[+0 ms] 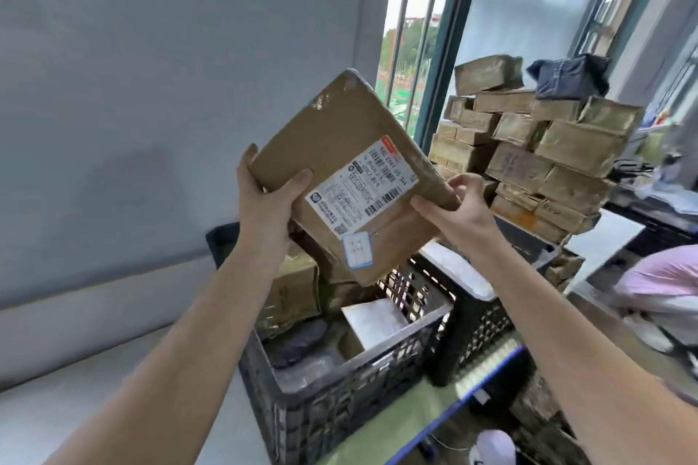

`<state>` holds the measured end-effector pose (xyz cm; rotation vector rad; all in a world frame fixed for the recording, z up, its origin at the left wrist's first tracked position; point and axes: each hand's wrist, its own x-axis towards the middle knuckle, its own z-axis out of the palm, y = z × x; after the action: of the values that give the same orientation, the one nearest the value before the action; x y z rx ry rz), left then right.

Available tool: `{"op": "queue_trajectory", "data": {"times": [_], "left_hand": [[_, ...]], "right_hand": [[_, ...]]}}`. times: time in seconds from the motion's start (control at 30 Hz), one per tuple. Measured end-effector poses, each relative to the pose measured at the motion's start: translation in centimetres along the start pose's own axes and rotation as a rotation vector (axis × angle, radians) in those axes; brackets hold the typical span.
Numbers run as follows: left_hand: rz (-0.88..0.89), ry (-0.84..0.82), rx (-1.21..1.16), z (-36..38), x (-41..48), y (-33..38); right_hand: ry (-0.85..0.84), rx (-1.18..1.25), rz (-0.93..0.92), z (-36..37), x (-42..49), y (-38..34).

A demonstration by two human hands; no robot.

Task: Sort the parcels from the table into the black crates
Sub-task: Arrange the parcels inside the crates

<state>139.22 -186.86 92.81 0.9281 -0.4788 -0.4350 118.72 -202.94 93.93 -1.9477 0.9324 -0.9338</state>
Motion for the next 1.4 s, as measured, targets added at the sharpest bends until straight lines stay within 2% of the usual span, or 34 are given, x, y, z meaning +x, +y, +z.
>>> {"op": "queue_trajectory", "data": {"times": [0.07,0.13,0.3,0.4,0.5,0.57,0.67,0.83,0.93,1.07,1.13,1.27,1.4], "left_hand": [[-0.006,-0.044,0.059,2.8,2.3,-1.5],[0.004,-0.066,0.137,5.8,4.4,-2.9],[-0.046,-0.133,0.225,13.0,7.8,-6.9],[-0.049,-0.186,0.369,16.4,9.5,-9.8],[-0.018,-0.162,0.484,19.2,10.7,-13.5],[-0.031,-0.106,0.562,20.7,11.0,-16.6],[-0.16,-0.024,0.796,22.4,11.1,-21.4],[-0.56,-0.013,1.119,24.1,10.6,-29.0],[-0.627,-0.01,1.201,23.8,11.3,-32.0],[-0.635,-0.039,1.314,22.0,13.0,-34.2],[-0.693,-0.099,1.418,21.4,13.5,-35.2],[-0.727,-0.421,1.847,21.8,13.5,-37.2],[-0.837,-0.586,1.956,21.4,13.5,-37.8]], "right_hand": [[-0.098,-0.174,0.038,-1.7,3.3,1.3],[-0.176,-0.223,0.047,-3.3,6.2,2.2],[-0.152,-0.232,0.04,-6.4,13.0,4.4],[-0.177,-0.295,0.031,-7.7,16.6,6.9],[-0.147,-0.314,0.009,-8.9,20.0,10.0],[-0.191,-0.356,-0.031,-9.3,22.3,12.5],[-0.362,-0.46,-0.071,-9.4,25.7,17.0],[-0.649,-0.59,0.018,-6.9,29.5,25.7],[-0.822,-0.6,0.025,-3.9,30.8,28.9],[-0.89,-0.599,-0.012,0.4,31.9,31.5],[-0.923,-0.627,-0.038,2.1,32.0,32.8],[-1.028,-0.671,-0.099,3.9,31.7,34.7],[-1.086,-0.685,-0.234,3.8,32.9,35.3]]}}
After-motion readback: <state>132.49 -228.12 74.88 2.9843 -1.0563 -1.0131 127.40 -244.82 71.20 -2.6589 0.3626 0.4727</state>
